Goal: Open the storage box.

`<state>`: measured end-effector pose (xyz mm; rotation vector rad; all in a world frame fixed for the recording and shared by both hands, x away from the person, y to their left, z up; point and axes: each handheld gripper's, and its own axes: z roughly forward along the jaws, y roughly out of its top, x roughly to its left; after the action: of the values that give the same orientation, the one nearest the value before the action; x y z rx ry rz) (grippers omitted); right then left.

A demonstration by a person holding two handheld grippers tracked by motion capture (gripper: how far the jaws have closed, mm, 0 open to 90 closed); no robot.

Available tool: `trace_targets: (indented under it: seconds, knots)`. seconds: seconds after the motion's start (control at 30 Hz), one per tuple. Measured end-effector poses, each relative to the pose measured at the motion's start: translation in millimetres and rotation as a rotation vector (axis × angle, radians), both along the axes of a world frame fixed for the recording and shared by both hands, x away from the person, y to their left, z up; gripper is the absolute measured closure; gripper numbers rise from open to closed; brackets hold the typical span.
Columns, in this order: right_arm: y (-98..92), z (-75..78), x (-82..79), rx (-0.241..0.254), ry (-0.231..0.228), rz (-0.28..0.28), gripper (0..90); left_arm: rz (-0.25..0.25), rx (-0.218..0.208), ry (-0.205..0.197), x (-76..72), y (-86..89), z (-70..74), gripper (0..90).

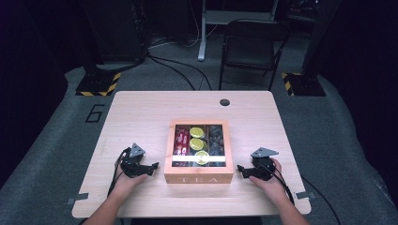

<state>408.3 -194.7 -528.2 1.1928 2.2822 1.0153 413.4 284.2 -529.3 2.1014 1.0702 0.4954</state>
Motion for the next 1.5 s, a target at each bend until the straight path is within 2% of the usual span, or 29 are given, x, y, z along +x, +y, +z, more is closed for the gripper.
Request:
trace_targets:
  seconds: [0.13,0.17,0.83,0.97,1.03,1.07,1.17,1.27,1.4,1.5]
  knots:
    - [0.3,0.1,0.0,-0.001,0.005,-0.005,15.6,-0.004,-0.005,-0.002,-0.1,-0.4,-0.6,14.7]
    - [0.1,0.0,0.5,-0.003,0.004,-0.005,14.9,-0.013,0.001,0.009,-0.6,-0.2,0.4,14.6]
    - [1.1,-0.7,-0.9,0.002,-0.005,-0.030,14.0,0.000,-0.010,0.009,-1.8,-2.0,0.1,15.2]
    - [-0.4,1.1,-1.4,-0.010,0.005,-0.031,19.5,0.003,-0.006,0.003,-1.3,-1.3,0.5,16.8]
    - [-2.0,3.7,-2.1,-0.003,0.014,-0.055,27.8,0.006,-0.012,0.016,-1.2,-0.1,2.1,20.2]
    - [-2.0,3.7,-2.1,-0.003,0.014,-0.055,27.8,0.008,-0.024,0.014,-1.1,0.1,2.0,20.2]
    - [-4.0,6.7,-2.8,-0.012,0.034,-0.067,31.5,0.015,-0.042,0.045,-1.5,1.7,4.9,24.3]
    - [-6.0,10.1,-3.4,-0.018,0.022,-0.048,33.5,0.016,-0.043,0.064,-2.5,1.2,6.8,26.0]
    - [-4.7,16.3,-6.8,-0.011,0.005,-0.037,34.9,0.040,-0.079,0.088,-3.1,-0.4,8.4,27.1]
    - [-3.1,20.0,-9.5,-0.019,-0.011,-0.016,35.3,0.037,-0.069,0.086,-5.3,-2.7,11.1,28.8]
